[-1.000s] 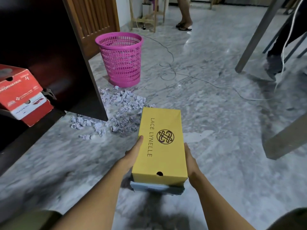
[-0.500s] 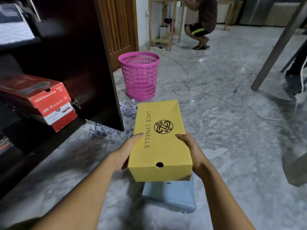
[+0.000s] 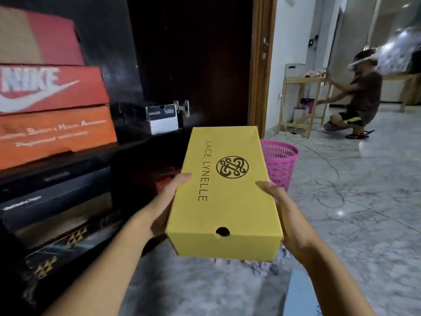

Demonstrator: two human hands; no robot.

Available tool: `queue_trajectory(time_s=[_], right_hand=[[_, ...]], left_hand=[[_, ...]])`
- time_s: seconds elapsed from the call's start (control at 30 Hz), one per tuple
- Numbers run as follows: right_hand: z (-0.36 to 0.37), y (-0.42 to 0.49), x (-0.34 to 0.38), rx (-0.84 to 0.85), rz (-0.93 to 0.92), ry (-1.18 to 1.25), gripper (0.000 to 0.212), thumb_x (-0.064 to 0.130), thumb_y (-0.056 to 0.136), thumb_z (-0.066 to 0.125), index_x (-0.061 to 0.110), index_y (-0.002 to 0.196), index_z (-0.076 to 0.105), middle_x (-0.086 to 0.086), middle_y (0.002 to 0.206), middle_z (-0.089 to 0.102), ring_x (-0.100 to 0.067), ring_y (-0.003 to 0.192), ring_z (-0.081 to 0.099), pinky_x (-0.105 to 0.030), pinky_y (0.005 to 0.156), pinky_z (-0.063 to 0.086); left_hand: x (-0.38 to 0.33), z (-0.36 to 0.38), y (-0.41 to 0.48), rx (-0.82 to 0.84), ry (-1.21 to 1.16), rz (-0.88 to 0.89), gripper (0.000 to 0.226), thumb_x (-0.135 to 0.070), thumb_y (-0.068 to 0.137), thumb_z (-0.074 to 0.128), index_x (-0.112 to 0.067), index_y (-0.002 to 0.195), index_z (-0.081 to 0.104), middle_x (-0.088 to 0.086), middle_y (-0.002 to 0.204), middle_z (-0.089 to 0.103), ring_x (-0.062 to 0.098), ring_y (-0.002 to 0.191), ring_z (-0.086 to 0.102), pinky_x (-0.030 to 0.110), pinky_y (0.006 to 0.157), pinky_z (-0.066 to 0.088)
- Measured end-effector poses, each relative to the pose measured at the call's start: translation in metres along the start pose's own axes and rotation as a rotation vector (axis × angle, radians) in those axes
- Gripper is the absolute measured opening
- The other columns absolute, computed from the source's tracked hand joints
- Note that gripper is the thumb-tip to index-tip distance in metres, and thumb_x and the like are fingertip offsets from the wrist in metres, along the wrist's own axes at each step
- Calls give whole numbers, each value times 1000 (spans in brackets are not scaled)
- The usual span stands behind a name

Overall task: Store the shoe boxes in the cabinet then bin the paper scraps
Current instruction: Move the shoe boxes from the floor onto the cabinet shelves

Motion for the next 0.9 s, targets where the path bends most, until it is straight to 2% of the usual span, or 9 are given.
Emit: queue_trajectory(time_s=[0.17,0.27,0.33,0.43,0.57,0.67,0.73,0.8,0.9], right_hand=[[36,46,55,36,-156,-70,62,75,73,57,44,127,60,11,123,69,-19,117,63,-51,102,46],[57,70,77,83,-290,-32,66,71,72,62,45,132,55,9,127,66,-19,119,62,-46,95,50],[74,91,89,89,-373,-58,72,66,70,69,43,136,50,8,131,63,-18,121,59,-48,99,49],[100,134,108,-4,-449,-108,49,54,86,65,44,132,51,13,124,65,-12,117,61,-49,104,47],[131,199,131,-65,-416,-26,35,47,90,58,44,125,54,16,117,68,-11,111,64,-48,102,49],[143,247,140,-110,-346,32,32,44,93,59,38,125,57,9,119,68,-17,112,64,-52,101,49],[149,280,143,-144,-331,29,34,45,92,62,35,124,58,7,119,68,-19,111,63,-52,100,50],[153,306,144,-207,-323,26,44,52,86,65,34,126,58,5,119,66,-20,112,62,-52,100,50],[158,335,135,-363,-261,33,63,51,87,66,25,140,46,5,122,61,-19,115,58,-48,103,48]], left_hand=[[-71,-37,4,-26,-1,139,40,-50,91,50,-20,106,71,8,100,76,24,84,72,37,78,54],[-105,-54,26,-111,5,167,43,-57,84,55,-23,103,73,4,98,77,26,94,71,40,92,52],[-129,-61,43,-151,-34,161,45,-60,80,58,-23,101,74,5,97,77,26,94,70,41,91,51],[-160,-72,66,-209,-68,192,41,-60,82,57,-23,92,70,6,89,74,24,84,67,38,84,50],[-193,-91,103,-245,-14,257,56,-68,79,52,-25,112,67,4,97,73,24,90,67,36,78,51],[-208,-103,125,-244,61,319,89,-83,56,56,-34,130,55,3,121,66,23,107,64,44,95,49],[-215,-112,145,-246,154,374,115,-95,41,56,-49,144,30,-2,152,40,20,134,43,49,111,34],[-219,-114,154,-208,304,438,113,-96,48,52,-59,144,6,-13,162,11,16,148,18,50,119,19],[-211,-118,169,-260,434,481,84,-76,79,49,-53,148,8,-11,162,7,17,149,13,40,119,17]])
Point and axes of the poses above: each hand's wrist, its own y-axis towards the middle knuckle, its own z-axis out of the palm, x = y × z, the point moved 1 cm from there along y, towards the middle knuckle
